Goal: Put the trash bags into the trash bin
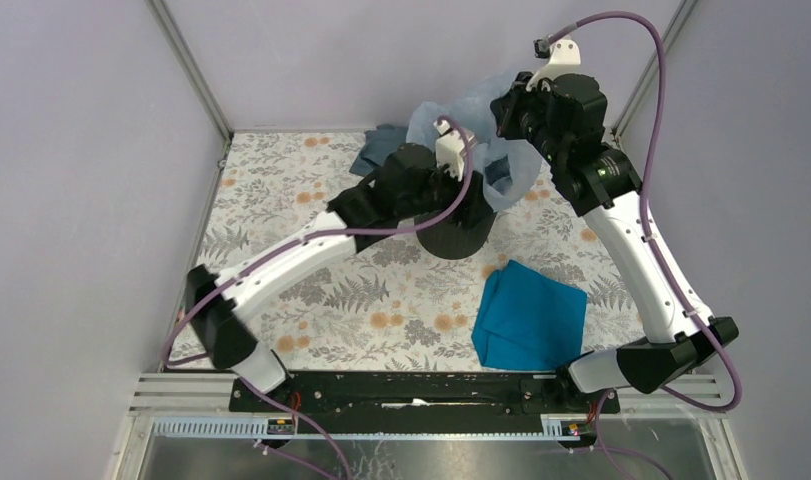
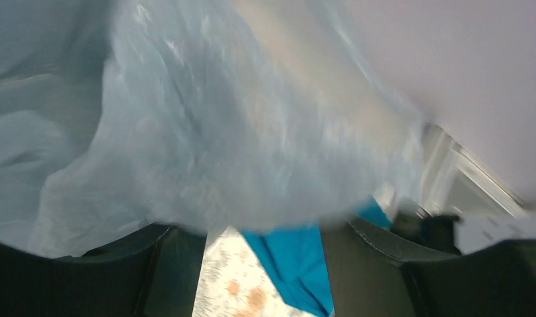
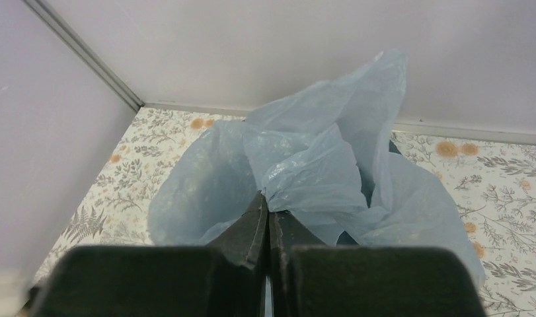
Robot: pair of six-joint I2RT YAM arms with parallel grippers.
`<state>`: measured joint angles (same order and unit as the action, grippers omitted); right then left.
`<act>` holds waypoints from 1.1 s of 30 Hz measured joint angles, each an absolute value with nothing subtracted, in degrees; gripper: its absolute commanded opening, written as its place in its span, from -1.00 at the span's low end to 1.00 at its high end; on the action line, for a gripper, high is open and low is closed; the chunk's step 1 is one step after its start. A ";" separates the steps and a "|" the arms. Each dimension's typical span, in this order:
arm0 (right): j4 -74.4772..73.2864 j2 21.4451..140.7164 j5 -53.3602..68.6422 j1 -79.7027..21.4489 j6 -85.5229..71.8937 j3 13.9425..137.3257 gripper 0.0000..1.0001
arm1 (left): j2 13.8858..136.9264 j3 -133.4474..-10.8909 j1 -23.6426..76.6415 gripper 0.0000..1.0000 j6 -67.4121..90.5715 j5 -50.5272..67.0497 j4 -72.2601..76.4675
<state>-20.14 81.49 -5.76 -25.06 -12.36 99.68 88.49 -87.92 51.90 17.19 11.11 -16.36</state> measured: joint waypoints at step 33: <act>-20.27 83.61 2.79 -25.06 -9.17 89.78 -1.00 | 95.92 -94.17 45.58 0.64 15.49 3.27 -19.46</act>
<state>-20.27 83.61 2.79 -25.06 -9.17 89.78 95.92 -94.17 45.58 15.49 3.27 -19.46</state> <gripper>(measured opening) 0.026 0.787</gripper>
